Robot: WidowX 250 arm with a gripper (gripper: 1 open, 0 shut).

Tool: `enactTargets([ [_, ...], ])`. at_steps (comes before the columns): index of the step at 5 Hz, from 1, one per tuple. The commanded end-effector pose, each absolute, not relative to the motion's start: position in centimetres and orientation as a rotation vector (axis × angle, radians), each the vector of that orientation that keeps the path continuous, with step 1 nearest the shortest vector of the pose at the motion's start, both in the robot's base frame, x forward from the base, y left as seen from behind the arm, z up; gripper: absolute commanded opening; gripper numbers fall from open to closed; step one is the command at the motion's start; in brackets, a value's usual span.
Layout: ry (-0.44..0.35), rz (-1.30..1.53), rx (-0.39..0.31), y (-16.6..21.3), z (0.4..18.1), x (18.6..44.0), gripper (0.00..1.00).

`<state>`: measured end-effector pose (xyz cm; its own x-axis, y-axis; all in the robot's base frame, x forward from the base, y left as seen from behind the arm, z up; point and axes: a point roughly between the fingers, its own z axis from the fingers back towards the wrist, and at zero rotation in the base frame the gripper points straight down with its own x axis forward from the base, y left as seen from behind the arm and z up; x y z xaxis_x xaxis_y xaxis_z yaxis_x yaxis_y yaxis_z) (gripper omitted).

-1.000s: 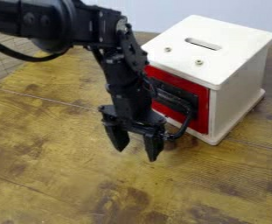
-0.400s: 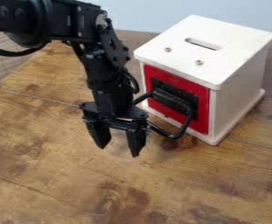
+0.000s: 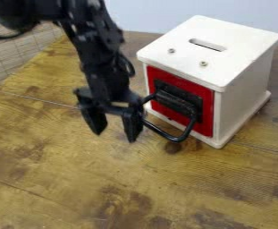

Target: Close the drawer

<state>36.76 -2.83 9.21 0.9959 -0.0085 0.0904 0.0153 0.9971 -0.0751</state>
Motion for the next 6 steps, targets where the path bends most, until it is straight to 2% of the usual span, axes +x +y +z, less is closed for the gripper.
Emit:
enactTargets([
  [1,-0.193,-0.022,-0.059,-3.4,13.7,36.1,1.00],
  [3,-0.200,0.081,-0.052,-3.3,11.6,36.8,1.00],
  [4,-0.211,0.110,-0.052,-4.5,10.6,37.2,1.00],
  [5,-0.226,0.142,-0.055,-5.7,10.0,37.2,1.00],
  [6,-0.238,0.140,-0.054,-4.9,10.3,37.2,1.00],
])
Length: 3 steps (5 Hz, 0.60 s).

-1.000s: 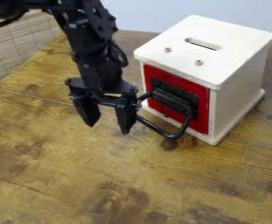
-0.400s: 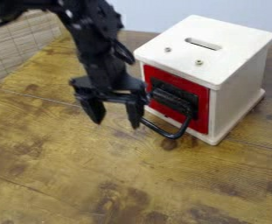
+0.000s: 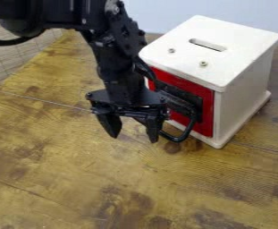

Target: Close the drawer

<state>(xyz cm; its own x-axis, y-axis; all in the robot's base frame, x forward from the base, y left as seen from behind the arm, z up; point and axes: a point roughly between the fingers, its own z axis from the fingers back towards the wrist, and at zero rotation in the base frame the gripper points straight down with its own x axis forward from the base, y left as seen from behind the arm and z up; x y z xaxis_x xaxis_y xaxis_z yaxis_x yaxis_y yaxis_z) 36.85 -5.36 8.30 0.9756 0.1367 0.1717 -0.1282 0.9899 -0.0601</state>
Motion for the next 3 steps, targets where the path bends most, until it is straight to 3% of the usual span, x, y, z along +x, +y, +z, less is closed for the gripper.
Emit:
enactTargets([
  [1,-0.248,0.135,-0.056,-4.33,10.65,37.29,1.00],
  [3,-0.268,0.157,-0.054,-3.50,10.82,37.30,1.00],
])
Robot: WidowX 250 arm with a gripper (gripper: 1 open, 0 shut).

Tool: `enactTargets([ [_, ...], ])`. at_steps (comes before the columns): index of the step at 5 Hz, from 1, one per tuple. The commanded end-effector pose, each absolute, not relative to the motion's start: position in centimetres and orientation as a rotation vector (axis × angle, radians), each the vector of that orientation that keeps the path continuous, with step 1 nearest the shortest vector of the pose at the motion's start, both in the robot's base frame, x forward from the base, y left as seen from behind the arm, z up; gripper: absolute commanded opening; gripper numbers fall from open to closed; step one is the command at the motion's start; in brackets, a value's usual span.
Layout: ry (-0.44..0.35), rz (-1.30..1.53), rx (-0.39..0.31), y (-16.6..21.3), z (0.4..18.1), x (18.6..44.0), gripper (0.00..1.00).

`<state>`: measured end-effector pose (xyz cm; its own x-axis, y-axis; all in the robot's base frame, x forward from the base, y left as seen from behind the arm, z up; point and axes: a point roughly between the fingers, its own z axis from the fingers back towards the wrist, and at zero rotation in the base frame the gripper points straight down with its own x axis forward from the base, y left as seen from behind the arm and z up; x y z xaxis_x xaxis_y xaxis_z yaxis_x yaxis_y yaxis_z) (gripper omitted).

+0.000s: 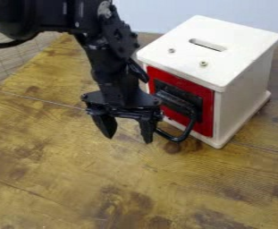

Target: Close the drawer

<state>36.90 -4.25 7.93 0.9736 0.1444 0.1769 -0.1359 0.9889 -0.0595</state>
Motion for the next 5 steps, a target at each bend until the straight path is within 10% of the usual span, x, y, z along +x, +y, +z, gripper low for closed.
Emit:
enactTargets([
  [1,-0.280,0.202,-0.046,-3.2,10.6,37.3,1.00],
  [5,-0.316,0.147,-0.049,-4.5,9.8,37.3,1.00],
])
